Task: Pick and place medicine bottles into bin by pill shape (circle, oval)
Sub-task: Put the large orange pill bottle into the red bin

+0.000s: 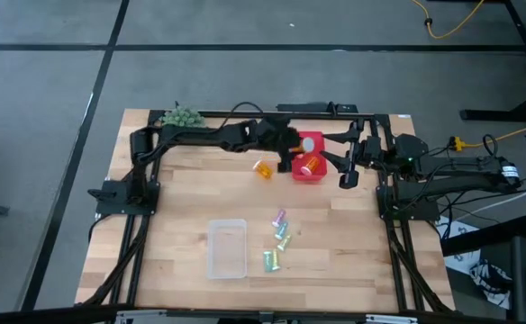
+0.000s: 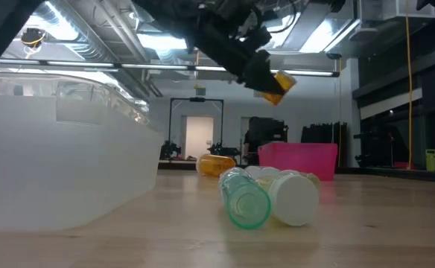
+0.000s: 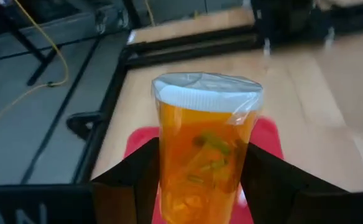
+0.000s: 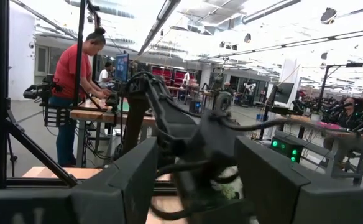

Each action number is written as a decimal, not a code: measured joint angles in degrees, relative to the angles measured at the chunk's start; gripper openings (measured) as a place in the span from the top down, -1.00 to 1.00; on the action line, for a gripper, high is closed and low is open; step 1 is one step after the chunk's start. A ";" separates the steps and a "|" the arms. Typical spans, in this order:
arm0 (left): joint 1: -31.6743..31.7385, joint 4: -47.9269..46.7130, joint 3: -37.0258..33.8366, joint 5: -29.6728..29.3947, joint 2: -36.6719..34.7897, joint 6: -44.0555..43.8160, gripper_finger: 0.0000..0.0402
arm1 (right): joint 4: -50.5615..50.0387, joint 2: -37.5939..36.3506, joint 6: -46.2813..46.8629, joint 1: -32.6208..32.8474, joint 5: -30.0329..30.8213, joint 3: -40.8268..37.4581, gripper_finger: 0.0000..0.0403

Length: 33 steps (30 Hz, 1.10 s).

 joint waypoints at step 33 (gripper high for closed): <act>-1.02 9.56 0.02 -3.40 8.56 -8.67 -0.38 | -0.39 -0.09 -0.11 0.00 0.00 0.00 -0.08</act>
